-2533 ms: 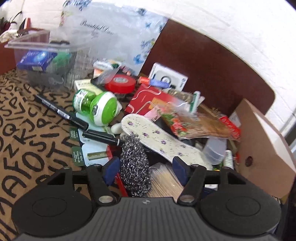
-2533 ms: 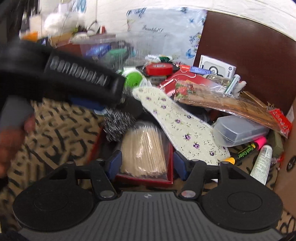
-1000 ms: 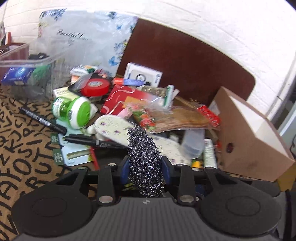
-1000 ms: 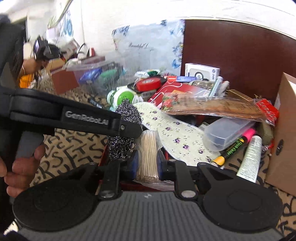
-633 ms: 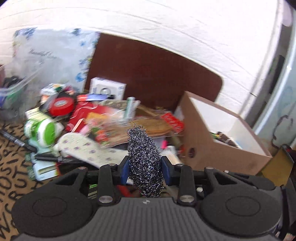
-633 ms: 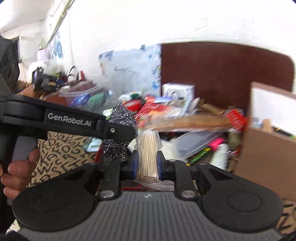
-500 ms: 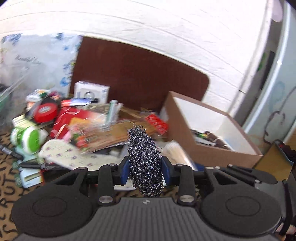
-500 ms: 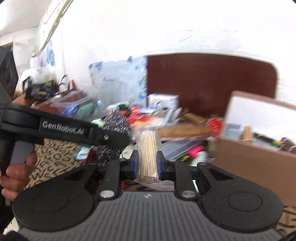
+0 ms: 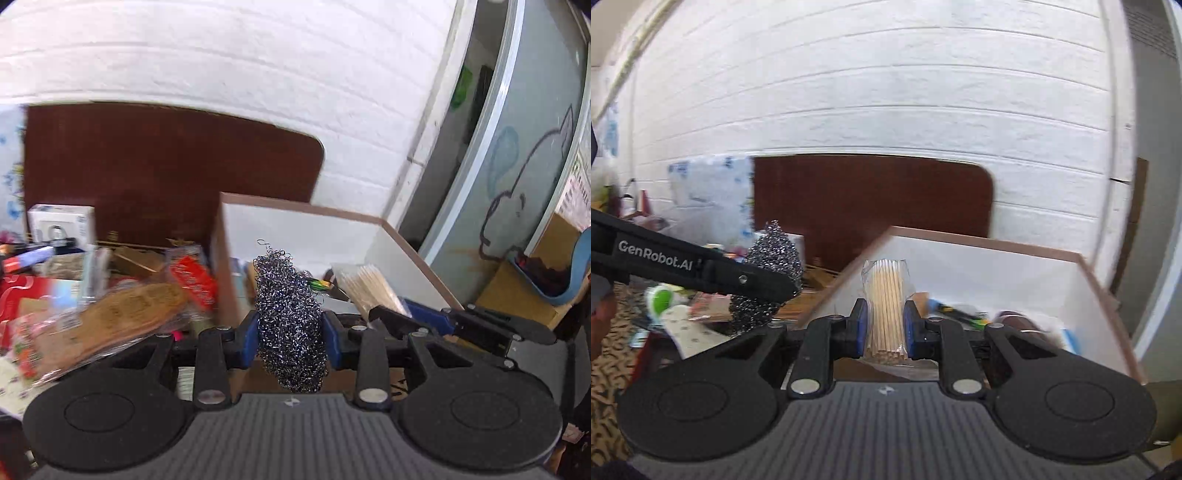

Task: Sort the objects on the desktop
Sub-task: 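Carry the steel wool and toothpick bag in both grippers over the box, then lower both items into the box and open both grippers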

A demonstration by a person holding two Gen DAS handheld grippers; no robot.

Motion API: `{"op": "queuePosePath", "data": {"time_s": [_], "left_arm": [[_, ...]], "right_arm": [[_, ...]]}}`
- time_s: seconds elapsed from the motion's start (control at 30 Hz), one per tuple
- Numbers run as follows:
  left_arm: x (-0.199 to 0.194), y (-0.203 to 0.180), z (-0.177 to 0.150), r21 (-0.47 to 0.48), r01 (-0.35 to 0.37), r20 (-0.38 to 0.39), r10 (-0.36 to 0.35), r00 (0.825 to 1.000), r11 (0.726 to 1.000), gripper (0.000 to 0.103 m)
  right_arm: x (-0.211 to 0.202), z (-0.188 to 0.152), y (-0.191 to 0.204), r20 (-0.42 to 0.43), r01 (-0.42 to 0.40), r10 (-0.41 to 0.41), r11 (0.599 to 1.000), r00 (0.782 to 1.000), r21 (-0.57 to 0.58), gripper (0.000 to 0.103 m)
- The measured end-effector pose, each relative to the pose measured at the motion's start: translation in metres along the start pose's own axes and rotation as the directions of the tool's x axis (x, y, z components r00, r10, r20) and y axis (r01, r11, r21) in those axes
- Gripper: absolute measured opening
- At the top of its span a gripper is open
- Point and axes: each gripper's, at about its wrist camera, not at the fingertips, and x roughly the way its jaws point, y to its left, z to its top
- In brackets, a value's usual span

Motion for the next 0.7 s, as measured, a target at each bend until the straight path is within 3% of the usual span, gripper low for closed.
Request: {"op": "queuePosePath", "data": {"time_s": [0.27, 0.5, 0.63, 0.7], "left_arm": [[0.082, -0.013, 0.027, -0.018, 0.016, -0.128, -0.018, 0.992, 1.000, 0.038], [0.134, -0.014, 0.047, -0.010, -0.035, -0.161, 0.033, 0.986, 0.999, 0.038], [0.153, -0.010, 0.050, -0.031, -0.025, -0.190, 0.019, 0.982, 0.999, 0.039], [0.157, -0.009, 0.050, -0.037, -0.012, -0.184, 0.005, 0.983, 0.999, 0.047]], "right_arm": [[0.057, 0.009, -0.051, -0.145, 0.069, -0.075, 0.997, 0.987, -0.045, 0.019], [0.109, 0.020, -0.080, -0.267, 0.090, -0.095, 0.995, 0.959, -0.034, 0.019], [0.132, 0.024, -0.089, -0.322, 0.095, -0.094, 0.995, 0.942, -0.013, 0.020], [0.140, 0.024, -0.092, -0.347, 0.071, -0.065, 0.997, 0.936, 0.006, 0.022]]}}
